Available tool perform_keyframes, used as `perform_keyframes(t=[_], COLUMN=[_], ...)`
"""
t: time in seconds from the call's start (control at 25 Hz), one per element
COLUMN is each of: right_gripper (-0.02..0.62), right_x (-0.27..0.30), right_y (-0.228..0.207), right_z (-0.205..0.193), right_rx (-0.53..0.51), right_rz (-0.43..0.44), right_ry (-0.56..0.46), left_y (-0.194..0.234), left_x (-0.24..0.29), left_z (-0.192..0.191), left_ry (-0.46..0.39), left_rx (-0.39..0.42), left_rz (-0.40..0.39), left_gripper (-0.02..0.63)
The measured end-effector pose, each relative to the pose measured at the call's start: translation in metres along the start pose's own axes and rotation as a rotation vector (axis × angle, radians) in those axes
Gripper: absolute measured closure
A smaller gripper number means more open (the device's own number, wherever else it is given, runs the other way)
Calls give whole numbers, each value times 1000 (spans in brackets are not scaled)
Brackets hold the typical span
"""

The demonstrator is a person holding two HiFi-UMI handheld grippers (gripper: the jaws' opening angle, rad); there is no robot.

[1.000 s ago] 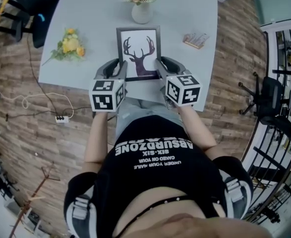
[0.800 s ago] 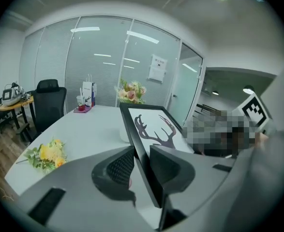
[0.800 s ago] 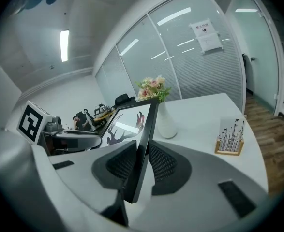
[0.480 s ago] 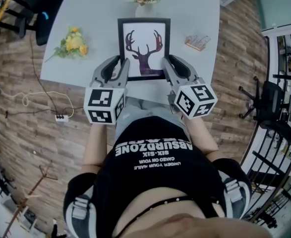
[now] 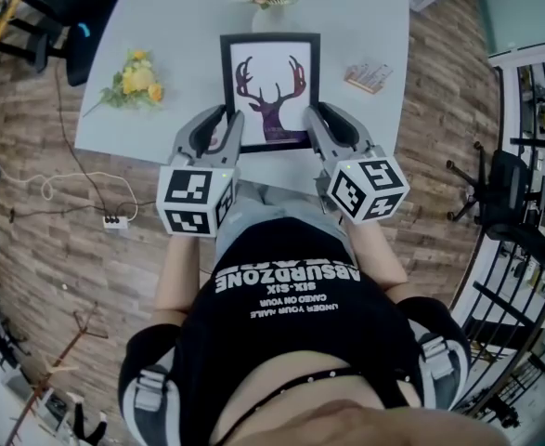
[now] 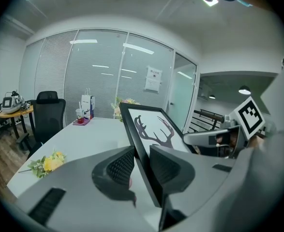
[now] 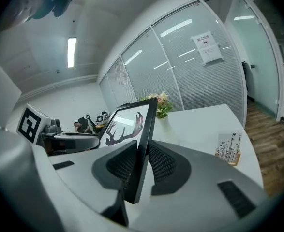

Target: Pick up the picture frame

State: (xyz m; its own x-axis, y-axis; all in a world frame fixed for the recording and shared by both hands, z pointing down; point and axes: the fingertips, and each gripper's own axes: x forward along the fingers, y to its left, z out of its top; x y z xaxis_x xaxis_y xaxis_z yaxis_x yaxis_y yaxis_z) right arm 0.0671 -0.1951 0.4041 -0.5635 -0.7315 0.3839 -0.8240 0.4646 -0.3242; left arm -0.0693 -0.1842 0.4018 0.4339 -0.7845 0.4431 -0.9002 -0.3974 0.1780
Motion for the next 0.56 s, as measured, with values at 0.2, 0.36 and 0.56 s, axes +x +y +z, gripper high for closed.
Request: perform_keyframes(t=[0.2,0.36,0.56], right_gripper=[506,506,506], right_x=[2,1,3], right_y=[2,4,4], right_z=[-3,-5,-7], right_rx=[-3,-10,-13], right_rz=[4,9,9], right_ry=[10,13,24], left_y=[2,3,4], left_x=[-2,-3,-3], left_z=[-3,-6,-9], left_ry=[2,6,14], left_rx=[-12,-23,-29], left_rz=[0,8,12], left_gripper=[495,495,495])
